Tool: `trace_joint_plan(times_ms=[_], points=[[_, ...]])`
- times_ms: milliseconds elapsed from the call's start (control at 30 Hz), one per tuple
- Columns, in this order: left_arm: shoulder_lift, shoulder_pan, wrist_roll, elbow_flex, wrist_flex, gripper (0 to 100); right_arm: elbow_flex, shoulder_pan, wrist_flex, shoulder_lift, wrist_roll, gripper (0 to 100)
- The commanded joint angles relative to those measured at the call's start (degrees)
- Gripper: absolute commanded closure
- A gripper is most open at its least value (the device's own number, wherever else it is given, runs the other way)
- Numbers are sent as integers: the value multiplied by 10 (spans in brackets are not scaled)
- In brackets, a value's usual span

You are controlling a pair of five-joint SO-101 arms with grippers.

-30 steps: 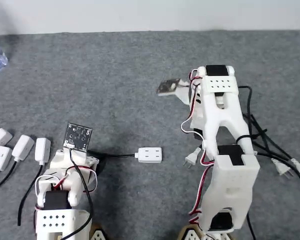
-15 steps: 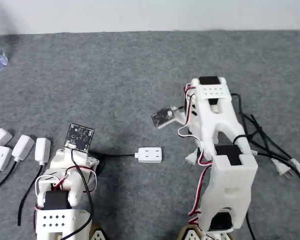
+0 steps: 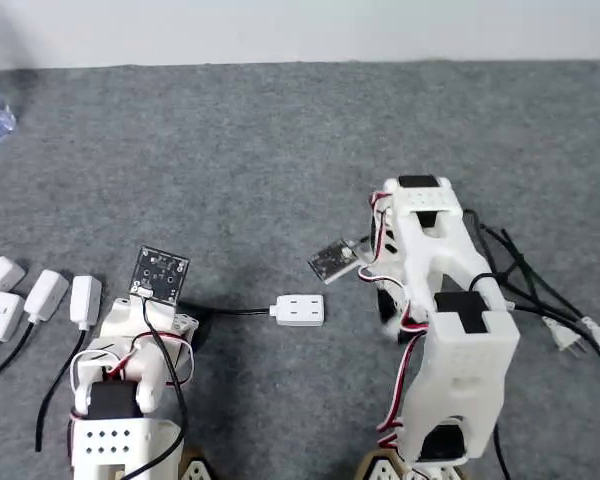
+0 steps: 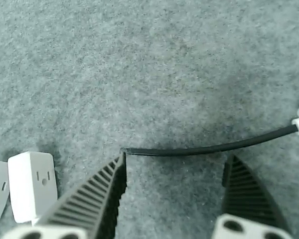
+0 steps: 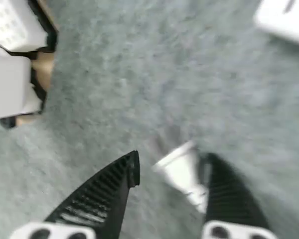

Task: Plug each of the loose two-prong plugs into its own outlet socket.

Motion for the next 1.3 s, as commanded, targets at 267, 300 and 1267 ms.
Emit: trace_joint_plan(times_ms=[267, 300, 1267], points=[[-6, 4, -4, -4, 8, 705, 4, 17, -65, -7, -25, 988], [-6, 4, -4, -4, 8, 705, 4, 20, -80, -10, -40, 983], [-6, 4, -4, -6, 7, 705, 40, 81, 21, -3, -67, 989]])
